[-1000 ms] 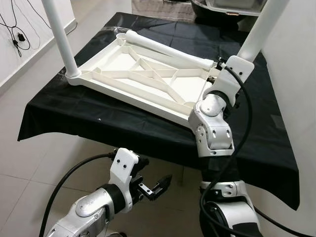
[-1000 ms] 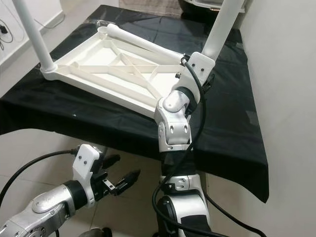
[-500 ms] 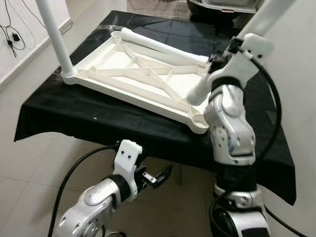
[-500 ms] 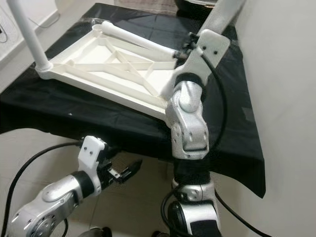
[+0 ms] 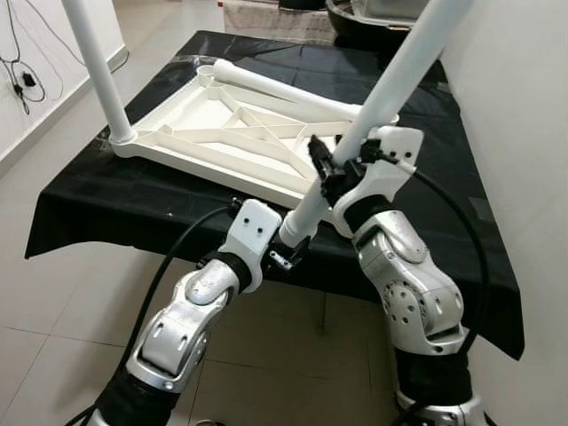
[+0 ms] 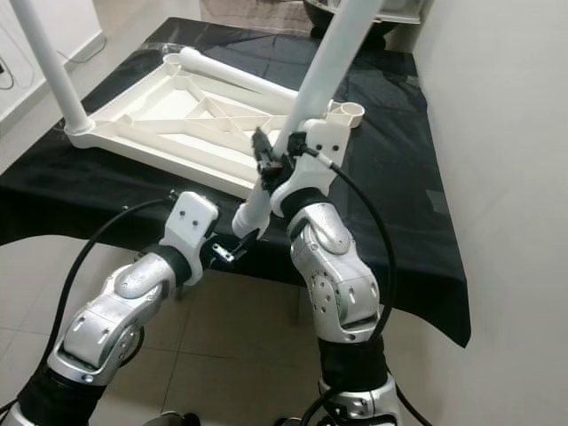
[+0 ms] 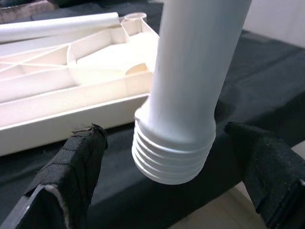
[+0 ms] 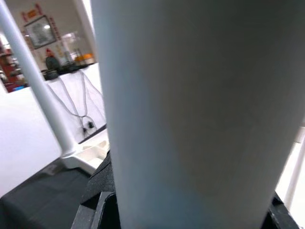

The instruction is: Building children table

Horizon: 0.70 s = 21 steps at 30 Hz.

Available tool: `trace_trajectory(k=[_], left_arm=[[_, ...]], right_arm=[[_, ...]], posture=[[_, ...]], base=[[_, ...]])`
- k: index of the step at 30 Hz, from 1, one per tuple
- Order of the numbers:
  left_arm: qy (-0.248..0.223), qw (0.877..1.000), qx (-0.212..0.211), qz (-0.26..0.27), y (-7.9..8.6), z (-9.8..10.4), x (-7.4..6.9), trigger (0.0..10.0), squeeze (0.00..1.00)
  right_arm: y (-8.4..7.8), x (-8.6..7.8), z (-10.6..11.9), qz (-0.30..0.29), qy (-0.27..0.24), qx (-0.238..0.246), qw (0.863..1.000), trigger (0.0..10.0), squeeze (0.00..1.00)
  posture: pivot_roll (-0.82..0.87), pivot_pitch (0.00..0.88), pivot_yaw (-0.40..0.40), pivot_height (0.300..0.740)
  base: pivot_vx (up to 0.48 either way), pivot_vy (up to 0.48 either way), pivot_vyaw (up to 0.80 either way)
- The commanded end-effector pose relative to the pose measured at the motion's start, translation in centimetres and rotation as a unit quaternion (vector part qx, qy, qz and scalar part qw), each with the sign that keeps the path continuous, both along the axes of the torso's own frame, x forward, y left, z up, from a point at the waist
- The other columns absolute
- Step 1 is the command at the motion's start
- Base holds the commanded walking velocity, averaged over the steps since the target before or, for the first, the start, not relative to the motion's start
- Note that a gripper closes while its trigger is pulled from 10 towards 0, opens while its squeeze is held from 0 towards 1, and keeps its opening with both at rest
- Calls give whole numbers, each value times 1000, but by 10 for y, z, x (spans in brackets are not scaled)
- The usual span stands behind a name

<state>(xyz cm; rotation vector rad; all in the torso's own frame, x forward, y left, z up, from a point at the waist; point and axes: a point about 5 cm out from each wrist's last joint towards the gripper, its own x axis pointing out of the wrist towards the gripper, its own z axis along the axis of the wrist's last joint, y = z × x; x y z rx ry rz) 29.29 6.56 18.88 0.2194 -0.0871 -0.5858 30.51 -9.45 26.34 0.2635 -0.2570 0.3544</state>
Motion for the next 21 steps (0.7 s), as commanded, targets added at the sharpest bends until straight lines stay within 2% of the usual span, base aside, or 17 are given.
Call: trace_trajectory(k=[1,2,4,11,19,20,21], left_arm=[[2,1000,7,-2,-4,-5,0,10000,0],[6,1000,10,-5,-6,-7,2,10000,0],[7,1000,11,-7,-6,-9,3,10000,0],[5,1000,12,-11,-7,-12,5,10000,0],[16,1000,12,-23,-10,-17,2,10000,0],[20,999,13,-26,-10,-20,0,7059,0],[21,999,13,-30,-10,-21,0,0,0]], right_arm=[[3,-6,2,25,-5,0,1000,10000,0],[7,-12,-1,53,0,-6,999,10000,0],[9,-15,-2,66,3,-6,998,10000,0],[13,-21,-1,87,6,1,996,10000,0],[17,-24,-2,102,10,-2,995,10000,0],[18,-25,-2,107,11,-2,994,10000,0],[18,-26,-2,110,12,-3,994,10000,0]], posture=[[133,94,-55,740],[133,93,-55,740],[132,92,-53,740],[132,92,-51,740],[131,92,-49,740],[130,93,-51,740],[130,92,-51,740]], base=[[0,0,0],[0,0,0],[0,0,0],[0,0,0],[0,0,0],[0,0,0],[0,0,0]])
